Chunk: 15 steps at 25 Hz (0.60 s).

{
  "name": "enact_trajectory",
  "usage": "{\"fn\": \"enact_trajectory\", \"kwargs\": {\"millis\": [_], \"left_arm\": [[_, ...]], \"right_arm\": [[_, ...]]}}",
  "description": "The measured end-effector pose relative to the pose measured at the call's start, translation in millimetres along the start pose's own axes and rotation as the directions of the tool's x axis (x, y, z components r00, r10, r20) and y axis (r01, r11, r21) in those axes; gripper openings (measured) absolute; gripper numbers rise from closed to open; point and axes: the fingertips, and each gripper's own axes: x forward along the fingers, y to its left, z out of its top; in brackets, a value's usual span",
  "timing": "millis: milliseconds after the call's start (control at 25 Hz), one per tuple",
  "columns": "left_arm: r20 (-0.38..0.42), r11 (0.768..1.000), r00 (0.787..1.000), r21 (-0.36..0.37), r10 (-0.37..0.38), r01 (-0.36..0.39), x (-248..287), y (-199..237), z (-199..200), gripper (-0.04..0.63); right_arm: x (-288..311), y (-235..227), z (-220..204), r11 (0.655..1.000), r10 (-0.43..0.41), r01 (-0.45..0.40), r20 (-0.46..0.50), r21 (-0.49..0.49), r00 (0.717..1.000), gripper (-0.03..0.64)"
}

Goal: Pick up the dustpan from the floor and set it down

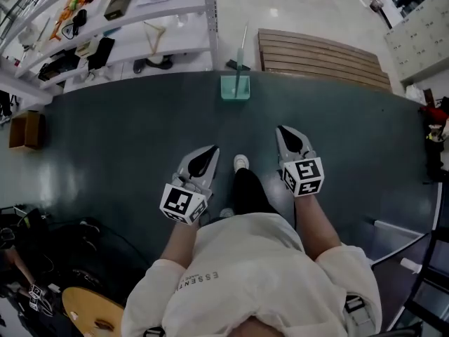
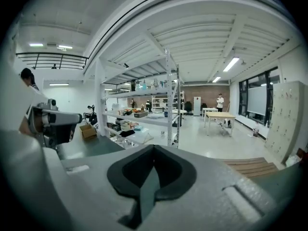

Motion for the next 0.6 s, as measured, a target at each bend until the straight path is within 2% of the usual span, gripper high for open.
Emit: {"fn": "enact_trajectory", "kwargs": {"millis": [280,600], "left_arm": [[0.009,1.0,1.0,0.0,0.029,-0.029,-99.1,-32.4,-8.4,0.017],[0.03,0.999,0.999,0.026,0.037,-0.038,-145.1,-55.9,-11.4,0.017]], "right_arm": [[-81.9,85.0,-20.3,1.0,0.007,-0.007,0.01,0.009,1.0,-0.006],[-143.0,121.2,-46.5,0.999,0.007,-0.007,-0.009,0.036,1.0,-0.006]]}}
